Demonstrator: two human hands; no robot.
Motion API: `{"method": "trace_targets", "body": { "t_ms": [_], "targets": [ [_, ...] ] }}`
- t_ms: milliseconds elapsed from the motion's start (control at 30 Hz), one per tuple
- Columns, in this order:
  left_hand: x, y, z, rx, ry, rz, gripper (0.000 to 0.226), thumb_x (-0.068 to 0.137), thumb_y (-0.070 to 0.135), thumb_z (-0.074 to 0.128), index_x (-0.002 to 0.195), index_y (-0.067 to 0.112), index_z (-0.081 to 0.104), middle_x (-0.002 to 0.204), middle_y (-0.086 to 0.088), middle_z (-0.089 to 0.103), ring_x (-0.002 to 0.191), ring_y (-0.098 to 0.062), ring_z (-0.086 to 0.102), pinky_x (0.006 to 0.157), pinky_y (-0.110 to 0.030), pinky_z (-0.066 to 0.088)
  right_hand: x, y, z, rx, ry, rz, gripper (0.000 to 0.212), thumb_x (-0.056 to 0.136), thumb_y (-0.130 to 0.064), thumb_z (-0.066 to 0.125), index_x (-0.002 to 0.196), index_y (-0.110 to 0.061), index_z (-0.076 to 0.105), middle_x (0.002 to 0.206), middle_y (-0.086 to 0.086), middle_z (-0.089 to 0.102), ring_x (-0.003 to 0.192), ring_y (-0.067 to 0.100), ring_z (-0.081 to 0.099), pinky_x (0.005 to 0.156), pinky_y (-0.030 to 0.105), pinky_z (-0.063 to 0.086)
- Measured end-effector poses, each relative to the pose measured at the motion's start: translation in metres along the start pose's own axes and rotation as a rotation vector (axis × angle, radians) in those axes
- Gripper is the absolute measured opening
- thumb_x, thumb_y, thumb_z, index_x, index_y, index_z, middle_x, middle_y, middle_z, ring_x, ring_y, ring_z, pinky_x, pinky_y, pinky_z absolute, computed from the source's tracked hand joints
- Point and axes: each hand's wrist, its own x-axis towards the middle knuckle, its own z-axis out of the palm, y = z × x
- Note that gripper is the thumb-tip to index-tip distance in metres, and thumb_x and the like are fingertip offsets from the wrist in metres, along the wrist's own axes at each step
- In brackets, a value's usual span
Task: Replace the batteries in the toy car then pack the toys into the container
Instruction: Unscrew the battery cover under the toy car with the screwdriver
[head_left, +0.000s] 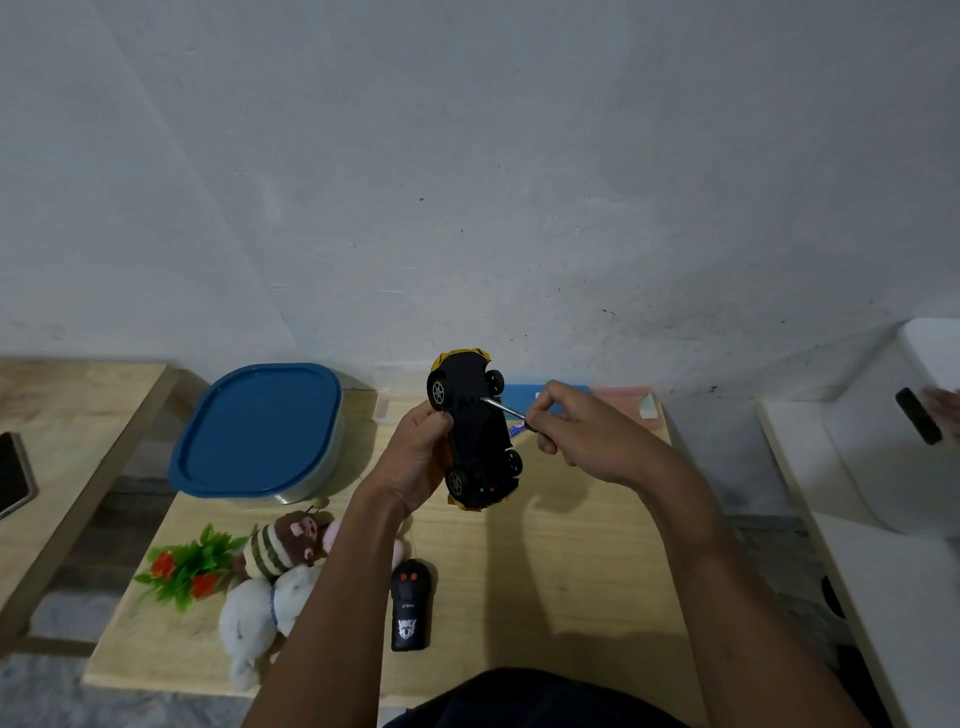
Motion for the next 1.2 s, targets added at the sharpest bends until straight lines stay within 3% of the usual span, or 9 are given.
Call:
{"method": "trace_targets", "body": {
  "t_ms": [233,433,600,833,967,1100,1200],
  "targets": [
    [0.002,-0.001,-0.003,0.028,-0.006,-0.002,0.029,0.076,0.015,0.059,0.102,0.003,0.064,0.085,-0.006,0.071,0.080,-0.020,0.068,0.070,-0.031,0.057,-0.001,-0.007,-0.007,-0.086,0.035,-0.017,0.015,0.097,-0.039,0.050,0.094,-0.026,0.057,0.073,-0.007,0.064,0.054,0.002,0.049,0.056,0.024,0.038],
    [-0.001,0.003,-0.003,0.099,-0.023,-0.003,0.026,0.077,0.011,0.056,0.100,0.005,0.066,0.087,-0.007,0.070,0.081,-0.018,0.068,0.071,-0.030,0.057,-0.004,-0.017,-0.014,-0.173,0.031,-0.048,0.011,0.096,-0.034,0.055,0.095,-0.024,0.060,0.074,-0.009,0.064,0.045,-0.007,0.051,0.051,0.020,0.035],
    [-0.001,0.006,-0.002,0.135,-0.025,-0.002,0.026,0.076,0.011,0.056,0.099,0.007,0.066,0.088,-0.008,0.069,0.083,-0.019,0.068,0.072,-0.032,0.058,-0.001,-0.022,-0.017,-0.329,0.061,-0.067,0.008,0.093,-0.037,0.059,0.087,-0.030,0.059,0.079,-0.010,0.068,0.077,0.019,0.067,0.072,0.035,0.052],
    [-0.002,0.012,-0.002,0.145,-0.029,0.005,0.019,0.076,0.012,0.056,0.092,0.007,0.064,0.076,-0.001,0.068,0.073,-0.014,0.068,0.064,-0.027,0.056,0.000,-0.030,-0.017,-0.568,0.106,-0.164,0.002,0.094,-0.034,0.057,0.095,-0.034,0.059,0.071,-0.017,0.063,0.075,0.006,0.058,0.066,0.028,0.044],
    [-0.003,0.012,-0.003,0.116,-0.029,0.011,0.020,0.076,0.012,0.055,0.094,0.006,0.064,0.076,0.000,0.069,0.074,-0.013,0.068,0.064,-0.025,0.055,0.004,-0.033,-0.020,-0.548,0.095,-0.154,0.018,0.096,-0.031,0.048,0.105,-0.033,0.064,0.079,-0.014,0.063,0.070,0.009,0.059,0.066,0.030,0.047],
    [-0.003,0.013,-0.005,0.095,-0.020,0.005,0.021,0.076,0.015,0.057,0.094,0.007,0.065,0.077,-0.002,0.070,0.076,-0.014,0.069,0.064,-0.026,0.056,0.005,-0.036,-0.024,-0.519,0.085,-0.167,0.032,0.094,-0.031,0.059,0.126,-0.030,0.060,0.108,-0.011,0.067,0.091,0.010,0.061,0.077,0.026,0.047],
    [-0.003,0.013,-0.004,0.081,-0.013,0.007,0.023,0.075,0.016,0.057,0.095,0.007,0.065,0.079,-0.004,0.069,0.077,-0.016,0.069,0.065,-0.027,0.056,0.005,-0.039,-0.024,-0.553,0.135,-0.191,0.031,0.090,-0.025,0.064,0.122,-0.026,0.065,0.116,-0.004,0.066,0.097,0.015,0.061,0.078,0.026,0.047]
  ]
}}
